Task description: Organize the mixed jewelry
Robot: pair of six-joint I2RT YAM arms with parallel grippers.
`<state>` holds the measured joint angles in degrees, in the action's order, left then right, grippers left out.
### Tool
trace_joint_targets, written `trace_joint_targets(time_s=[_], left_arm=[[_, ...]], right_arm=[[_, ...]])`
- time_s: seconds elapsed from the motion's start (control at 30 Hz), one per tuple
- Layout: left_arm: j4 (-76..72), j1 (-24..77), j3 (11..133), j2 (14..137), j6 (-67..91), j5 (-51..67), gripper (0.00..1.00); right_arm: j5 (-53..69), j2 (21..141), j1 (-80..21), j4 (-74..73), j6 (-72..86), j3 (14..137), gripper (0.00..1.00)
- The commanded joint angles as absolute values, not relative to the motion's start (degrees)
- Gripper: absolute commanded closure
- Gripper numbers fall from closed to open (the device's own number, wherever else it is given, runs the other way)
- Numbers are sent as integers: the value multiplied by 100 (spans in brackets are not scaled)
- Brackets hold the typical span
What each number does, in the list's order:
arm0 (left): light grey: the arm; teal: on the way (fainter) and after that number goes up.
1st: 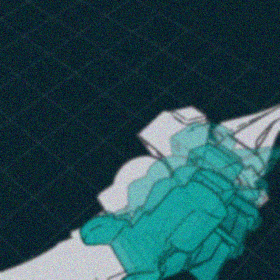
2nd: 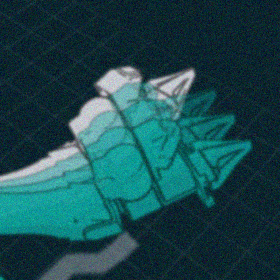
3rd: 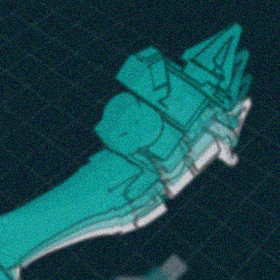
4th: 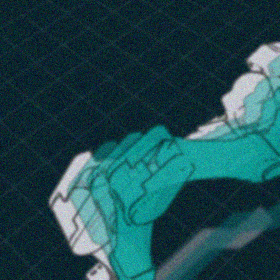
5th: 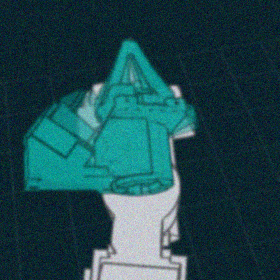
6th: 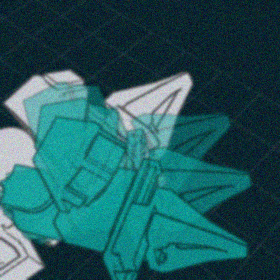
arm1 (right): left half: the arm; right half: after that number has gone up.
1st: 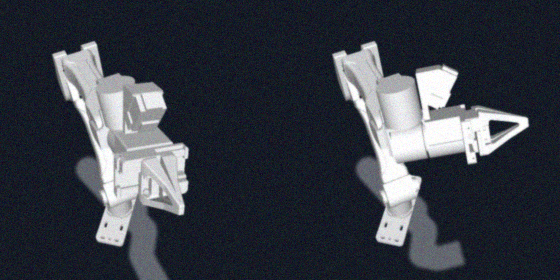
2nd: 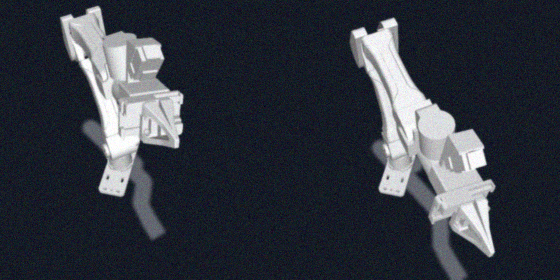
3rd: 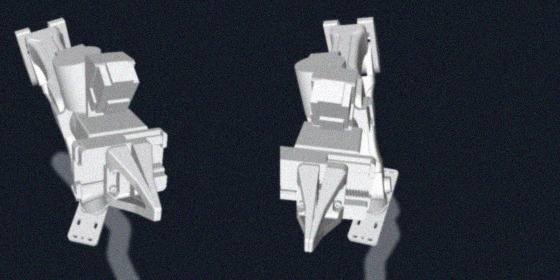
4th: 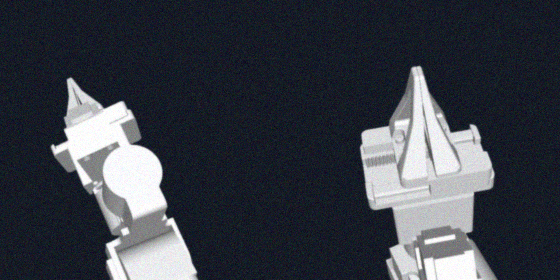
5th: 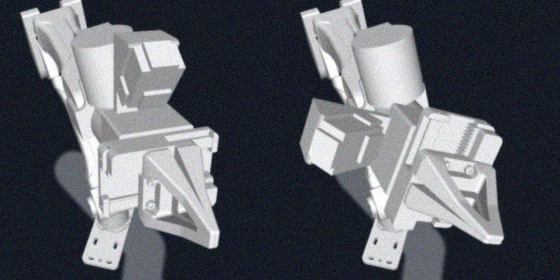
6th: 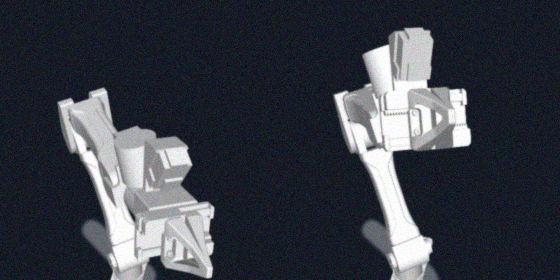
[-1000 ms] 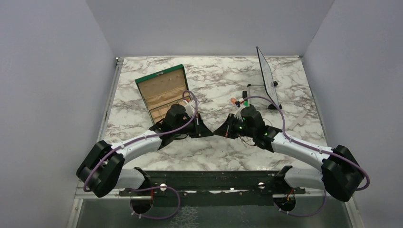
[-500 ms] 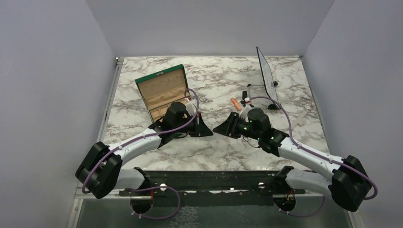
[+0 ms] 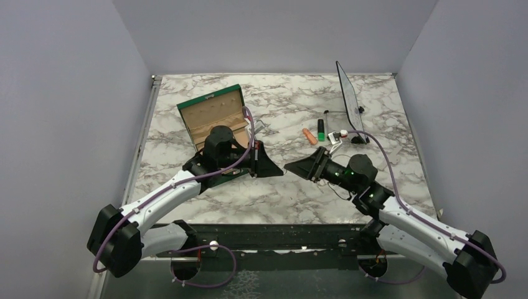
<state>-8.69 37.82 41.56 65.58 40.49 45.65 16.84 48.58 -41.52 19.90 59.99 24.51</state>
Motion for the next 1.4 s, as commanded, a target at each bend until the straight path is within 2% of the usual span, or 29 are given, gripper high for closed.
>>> trace_joint_targets(time_s=[0.0,0.17,0.87,1.0,1.1,1.17,1.37], left_arm=[[-1428,3743,4211,6315,4182,5234,100],[-1843,3740,4191,6301,4634,5181,100],[-2332,3735,3784,6328,5243,4667,100],[-2377,3735,3769,6313,5289,4628,100],[-2428,3735,3741,6311,5342,4606,100],[-2464,3728,3722,6308,5369,4585,100],[-2530,3705,3616,6279,5465,4448,100]], right_arm=[[1705,4519,-4140,2783,6010,2360,41],[2070,4519,-4140,3296,6034,2276,49],[2203,4565,-4140,4140,6315,1922,66],[2276,4680,-4140,4162,6324,1942,65],[2214,4694,-4140,4037,6305,1949,57],[2198,4694,-4140,3940,6276,1959,56],[2283,4667,-4140,4114,6304,1937,71]])
